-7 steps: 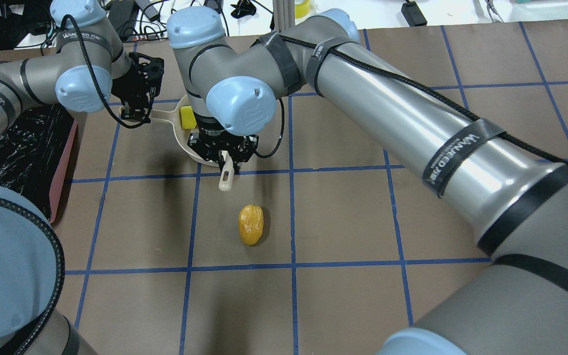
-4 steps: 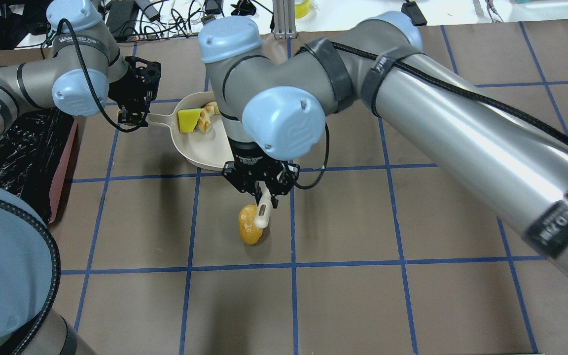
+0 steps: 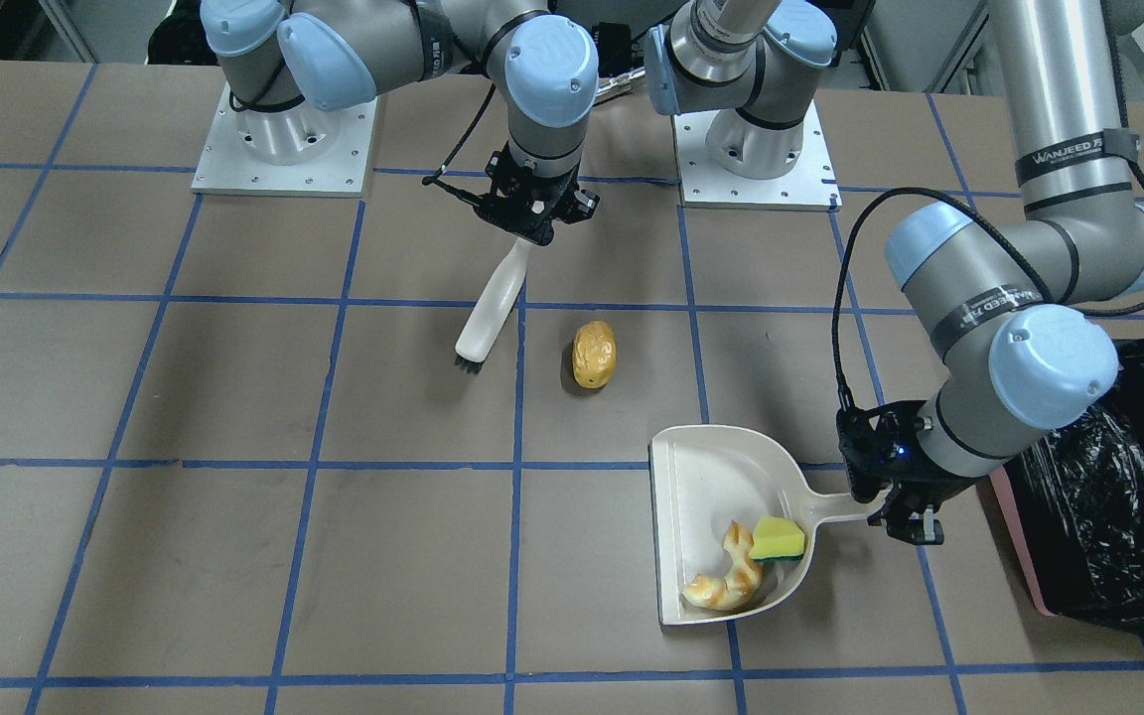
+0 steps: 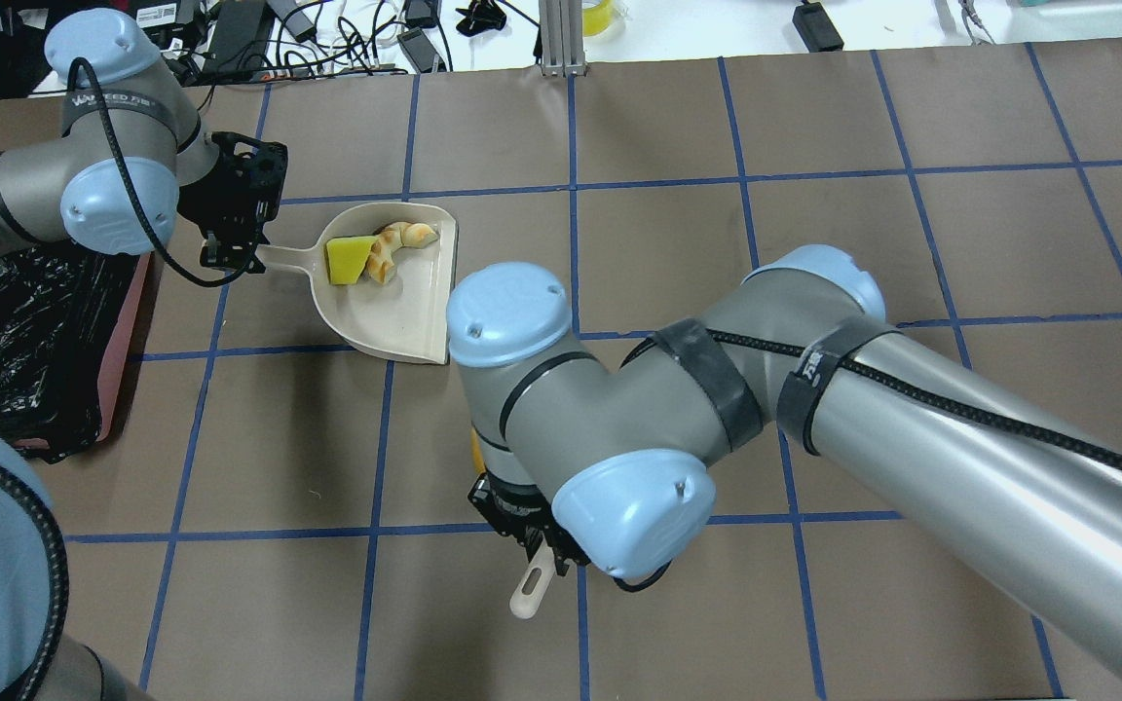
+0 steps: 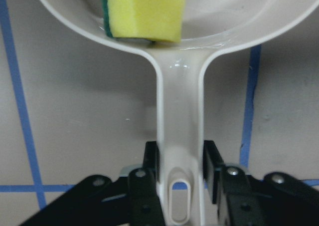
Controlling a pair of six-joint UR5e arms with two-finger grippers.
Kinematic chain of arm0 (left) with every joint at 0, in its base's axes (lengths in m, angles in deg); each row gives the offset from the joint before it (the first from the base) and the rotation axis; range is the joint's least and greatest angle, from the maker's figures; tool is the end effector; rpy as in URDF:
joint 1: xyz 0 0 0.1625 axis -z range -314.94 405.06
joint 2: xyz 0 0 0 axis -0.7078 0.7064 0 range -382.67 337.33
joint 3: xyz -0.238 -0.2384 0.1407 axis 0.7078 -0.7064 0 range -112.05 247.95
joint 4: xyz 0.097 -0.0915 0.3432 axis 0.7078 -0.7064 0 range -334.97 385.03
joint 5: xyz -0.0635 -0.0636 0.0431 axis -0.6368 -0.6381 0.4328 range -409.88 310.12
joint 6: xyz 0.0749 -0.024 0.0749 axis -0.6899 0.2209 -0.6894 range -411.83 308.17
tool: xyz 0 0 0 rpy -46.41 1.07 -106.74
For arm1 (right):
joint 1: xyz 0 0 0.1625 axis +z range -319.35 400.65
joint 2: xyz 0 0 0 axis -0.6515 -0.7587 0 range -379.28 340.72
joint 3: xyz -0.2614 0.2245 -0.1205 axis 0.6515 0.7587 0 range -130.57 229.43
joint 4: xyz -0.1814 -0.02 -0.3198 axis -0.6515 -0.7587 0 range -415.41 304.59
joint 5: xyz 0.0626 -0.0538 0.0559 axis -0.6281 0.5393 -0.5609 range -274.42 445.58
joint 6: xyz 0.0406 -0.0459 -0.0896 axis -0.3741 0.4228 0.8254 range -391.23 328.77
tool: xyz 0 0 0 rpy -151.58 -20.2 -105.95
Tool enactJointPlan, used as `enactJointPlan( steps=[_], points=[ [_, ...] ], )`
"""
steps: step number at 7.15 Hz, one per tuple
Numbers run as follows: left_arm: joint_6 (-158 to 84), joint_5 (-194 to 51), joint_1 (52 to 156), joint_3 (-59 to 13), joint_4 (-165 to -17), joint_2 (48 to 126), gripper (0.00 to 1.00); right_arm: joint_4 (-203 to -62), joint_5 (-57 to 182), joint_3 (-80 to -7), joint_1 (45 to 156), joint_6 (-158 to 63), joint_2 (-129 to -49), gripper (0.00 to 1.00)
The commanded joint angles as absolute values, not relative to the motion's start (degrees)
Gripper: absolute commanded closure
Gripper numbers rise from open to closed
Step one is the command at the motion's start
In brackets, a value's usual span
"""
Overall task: Sweep and dump trash into bin
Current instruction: 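Sweep the sponge and croissant into the dustpan with the right gripper's brush, then sweep the yellow potato toy into the dustpan with the brush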
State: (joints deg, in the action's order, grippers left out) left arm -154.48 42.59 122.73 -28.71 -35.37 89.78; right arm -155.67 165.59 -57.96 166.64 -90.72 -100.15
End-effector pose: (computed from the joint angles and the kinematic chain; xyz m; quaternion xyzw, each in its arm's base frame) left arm -0.0103 -0.5549 0.2253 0.7088 0.7050 0.0159 0.0152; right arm 0.3763 -0.2591 0.2391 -0.2130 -0.9630 -0.1585 0.0463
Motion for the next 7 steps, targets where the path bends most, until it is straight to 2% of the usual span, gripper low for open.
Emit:
enactJointPlan(
  steps=[1,3,7],
  points=[
    [-154.7,43.1,122.5,-38.4,-33.8,83.0,1.00,-157.0,164.6,-58.8,169.5,-93.7,-100.0,0.99],
    [-154.7,46.4,122.5,-47.9,-29.3,76.5,1.00,-157.1,164.3,-58.8,169.9,-93.7,-99.6,0.99],
    [-154.7,47.1,122.7,-53.5,-28.4,71.0,1.00,-169.9,162.8,-57.2,170.2,-92.8,-90.2,0.99]
  ],
)
